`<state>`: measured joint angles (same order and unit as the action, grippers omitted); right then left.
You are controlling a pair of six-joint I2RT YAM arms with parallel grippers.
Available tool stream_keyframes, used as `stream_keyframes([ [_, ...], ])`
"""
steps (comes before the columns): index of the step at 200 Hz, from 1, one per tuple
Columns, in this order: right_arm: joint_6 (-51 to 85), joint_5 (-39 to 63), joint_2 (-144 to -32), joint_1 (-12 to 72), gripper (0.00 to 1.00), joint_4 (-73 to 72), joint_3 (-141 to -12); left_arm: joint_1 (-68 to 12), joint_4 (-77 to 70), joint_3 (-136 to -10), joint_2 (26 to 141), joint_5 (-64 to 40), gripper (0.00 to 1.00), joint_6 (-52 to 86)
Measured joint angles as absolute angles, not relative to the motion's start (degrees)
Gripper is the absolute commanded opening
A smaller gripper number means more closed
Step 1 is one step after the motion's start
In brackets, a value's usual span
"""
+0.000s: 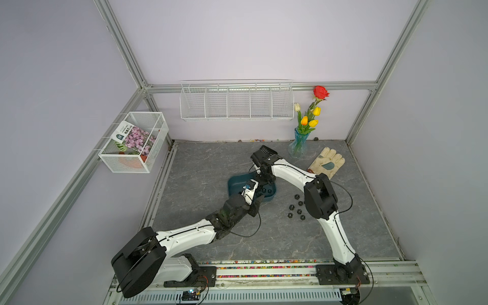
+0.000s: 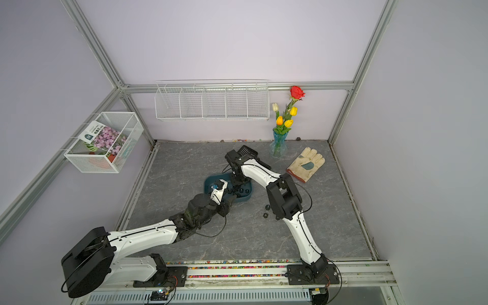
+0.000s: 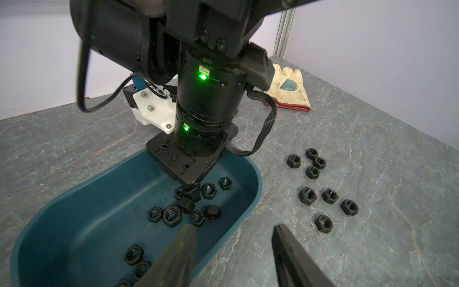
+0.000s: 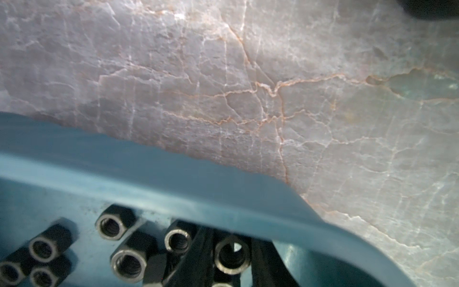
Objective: Put the nuts on the desktop into the storage box
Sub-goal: Place the nut in the storage box, then pick up the nut from the center of the board.
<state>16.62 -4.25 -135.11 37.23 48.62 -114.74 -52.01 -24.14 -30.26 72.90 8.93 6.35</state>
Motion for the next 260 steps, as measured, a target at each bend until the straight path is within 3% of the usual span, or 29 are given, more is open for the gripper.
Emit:
stream_keyframes([
  [128,16.6,-4.9,-132.5,37.3,0.44,49.2,-113.8,-52.0,-19.9,-32.2,71.7,7.4,0.55,5.0],
  [196,17.1,-10.7,-106.9,37.3,0.45,48.0,-100.0,-54.8,-14.1,-38.8,70.1,6.5,0.55,2.1],
  [260,22.5,-16.2,-81.7,37.2,0.45,47.2,-68.8,-59.2,-7.3,-45.7,75.4,7.2,0.55,3.5],
])
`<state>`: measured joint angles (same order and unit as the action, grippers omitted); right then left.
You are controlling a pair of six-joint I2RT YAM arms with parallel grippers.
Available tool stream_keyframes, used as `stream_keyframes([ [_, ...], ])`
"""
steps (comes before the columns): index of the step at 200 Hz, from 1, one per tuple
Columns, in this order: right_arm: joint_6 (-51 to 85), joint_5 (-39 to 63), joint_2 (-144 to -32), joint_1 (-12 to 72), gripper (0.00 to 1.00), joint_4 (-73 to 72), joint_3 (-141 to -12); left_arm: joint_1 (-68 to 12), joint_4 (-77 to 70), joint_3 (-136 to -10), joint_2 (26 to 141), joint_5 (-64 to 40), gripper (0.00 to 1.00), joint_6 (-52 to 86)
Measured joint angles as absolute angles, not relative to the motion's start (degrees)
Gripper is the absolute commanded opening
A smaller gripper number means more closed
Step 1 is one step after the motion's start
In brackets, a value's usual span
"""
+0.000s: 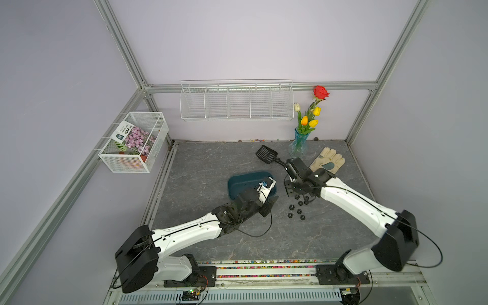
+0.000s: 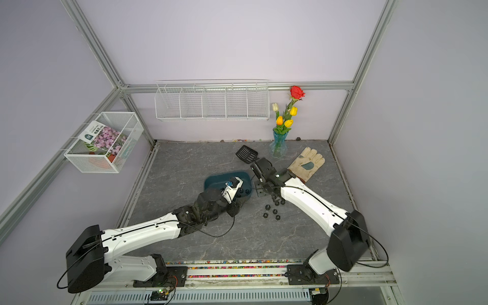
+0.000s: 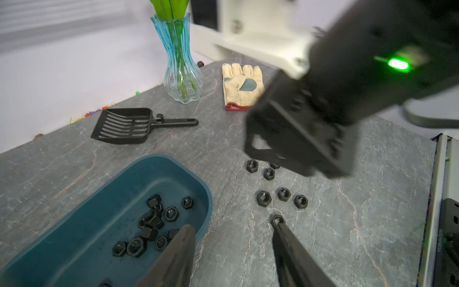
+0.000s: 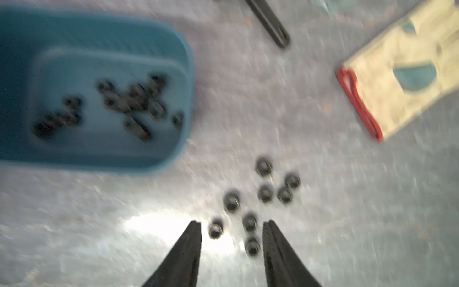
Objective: Put the nuts on the desktop into the storage box
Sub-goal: Pick up the nut from the center of the board.
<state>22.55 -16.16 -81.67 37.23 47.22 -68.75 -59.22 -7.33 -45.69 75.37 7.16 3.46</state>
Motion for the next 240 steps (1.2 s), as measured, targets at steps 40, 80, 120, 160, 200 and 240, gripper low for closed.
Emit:
stream_keyframes([
  [40,26.0,-15.2,-62.5,37.2,0.45,48.0,-53.4,-61.2,-4.4,-50.1,82.2,5.5,0.55,5.5],
  [80,29.8,-11.8,-50.4,37.1,0.46,48.4,-43.4,-62.8,-2.1,-56.7,90.5,2.7,0.55,7.6],
  [120,34.8,-8.4,-40.6,37.1,0.47,48.5,-35.2,-62.9,0.6,-61.5,96.9,1.0,0.55,9.7],
  [160,39.2,-4.4,-36.4,37.1,0.47,47.6,-32.1,-63.1,5.4,-68.6,104.4,0.8,0.55,11.2],
  [200,42.8,-0.6,-34.0,37.1,0.47,45.3,-29.5,-63.1,11.6,-74.4,110.5,2.3,0.55,12.4],
  [240,44.6,0.6,-33.1,37.1,0.47,44.3,-27.7,-63.1,15.4,-78.1,113.9,3.7,0.55,13.3],
])
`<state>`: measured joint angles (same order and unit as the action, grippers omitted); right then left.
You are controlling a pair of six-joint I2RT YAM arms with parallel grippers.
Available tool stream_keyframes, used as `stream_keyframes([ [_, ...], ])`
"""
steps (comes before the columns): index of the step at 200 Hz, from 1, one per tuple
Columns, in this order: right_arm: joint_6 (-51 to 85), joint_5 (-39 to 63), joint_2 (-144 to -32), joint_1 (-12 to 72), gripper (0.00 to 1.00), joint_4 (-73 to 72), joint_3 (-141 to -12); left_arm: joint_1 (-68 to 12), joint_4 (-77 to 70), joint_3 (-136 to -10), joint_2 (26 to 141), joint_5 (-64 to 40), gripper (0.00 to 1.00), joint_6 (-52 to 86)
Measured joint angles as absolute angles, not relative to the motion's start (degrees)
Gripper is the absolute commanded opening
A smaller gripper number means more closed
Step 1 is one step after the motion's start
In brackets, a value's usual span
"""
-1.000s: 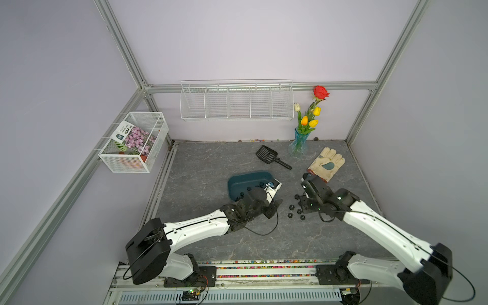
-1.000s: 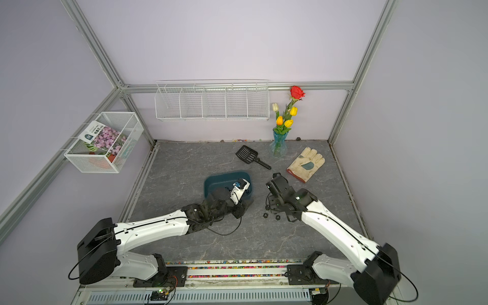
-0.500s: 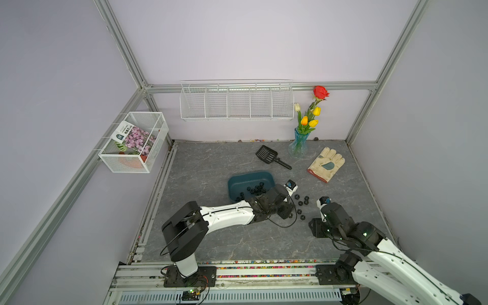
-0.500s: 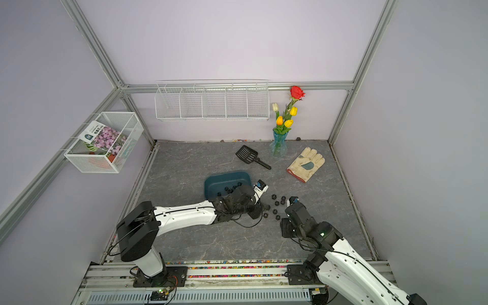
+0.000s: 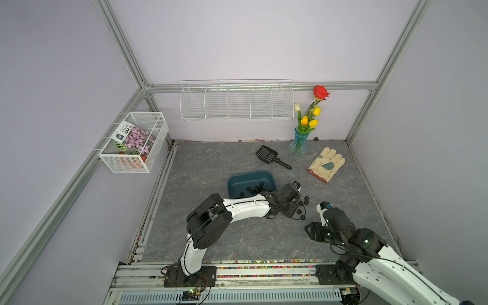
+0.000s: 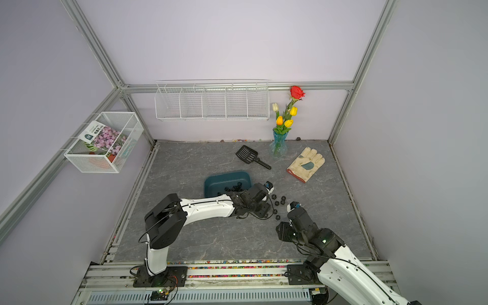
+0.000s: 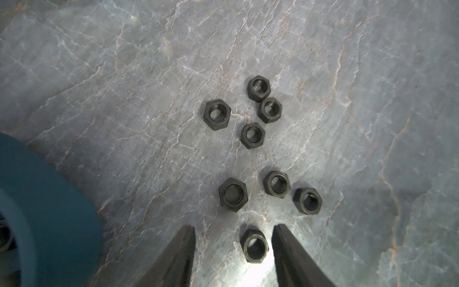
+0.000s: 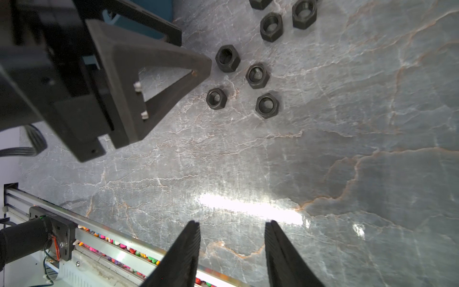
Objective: Put the nuts on the desktop into the storage box
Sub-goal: Pick up the nut from the center of the board.
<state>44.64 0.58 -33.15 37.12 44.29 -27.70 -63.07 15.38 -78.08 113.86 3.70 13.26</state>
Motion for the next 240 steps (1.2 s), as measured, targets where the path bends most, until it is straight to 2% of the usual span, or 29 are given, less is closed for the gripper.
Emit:
stream_keyframes([
  [165,45.2,0.7,-33.8,37.0,0.47,43.4,-27.4,-63.1,18.7,-83.8,120.6,6.8,0.52,14.6],
  [240,45.3,0.7,-33.8,37.0,0.47,43.1,-27.4,-64.3,19.5,-87.3,124.2,6.7,0.45,15.1],
])
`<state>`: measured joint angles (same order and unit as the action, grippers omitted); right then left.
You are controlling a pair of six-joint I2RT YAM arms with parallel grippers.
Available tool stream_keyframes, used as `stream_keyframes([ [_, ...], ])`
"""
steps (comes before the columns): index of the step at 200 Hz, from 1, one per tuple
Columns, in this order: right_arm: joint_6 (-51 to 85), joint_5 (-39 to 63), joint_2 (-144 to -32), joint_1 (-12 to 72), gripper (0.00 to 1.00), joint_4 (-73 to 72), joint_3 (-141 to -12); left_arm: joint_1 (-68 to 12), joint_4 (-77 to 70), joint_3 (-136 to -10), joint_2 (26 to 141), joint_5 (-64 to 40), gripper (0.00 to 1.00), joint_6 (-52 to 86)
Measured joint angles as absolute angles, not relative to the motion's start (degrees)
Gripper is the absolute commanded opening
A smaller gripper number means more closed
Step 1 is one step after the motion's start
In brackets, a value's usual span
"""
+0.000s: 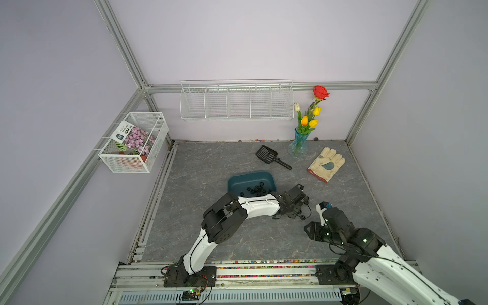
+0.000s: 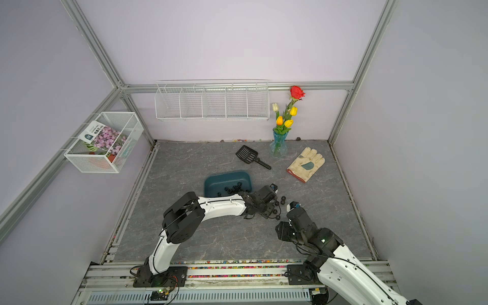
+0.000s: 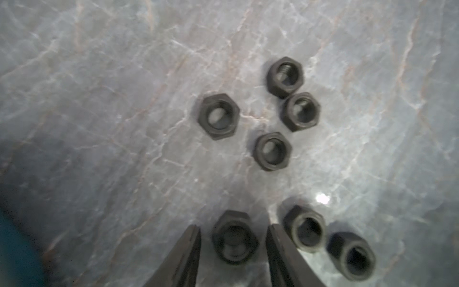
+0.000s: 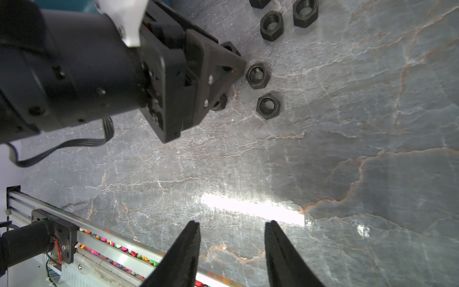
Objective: Put the nuts on the desktop into the storage box
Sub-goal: Pick up the nut from the center of the board, then place the nut in the storage box.
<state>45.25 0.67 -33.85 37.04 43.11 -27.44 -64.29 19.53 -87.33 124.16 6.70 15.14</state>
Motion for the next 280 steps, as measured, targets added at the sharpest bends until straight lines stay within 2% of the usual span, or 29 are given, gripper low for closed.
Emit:
stream_keyframes([
  [114,45.6,0.7,-33.8,37.0,0.47,43.0,-27.3,-64.9,23.0,-89.6,125.2,9.6,0.19,16.6],
  [162,45.6,0.7,-33.8,37.0,0.47,43.0,-26.9,-64.9,23.0,-89.6,125.1,10.7,0.02,16.5],
  [235,44.7,1.8,-36.7,37.0,0.47,40.3,-27.8,-64.9,25.3,-89.2,117.8,14.4,0.0,16.1],
  [280,41.6,2.9,-43.8,37.0,0.47,37.7,-34.2,-64.9,27.8,-89.3,111.0,21.9,0.0,16.0],
])
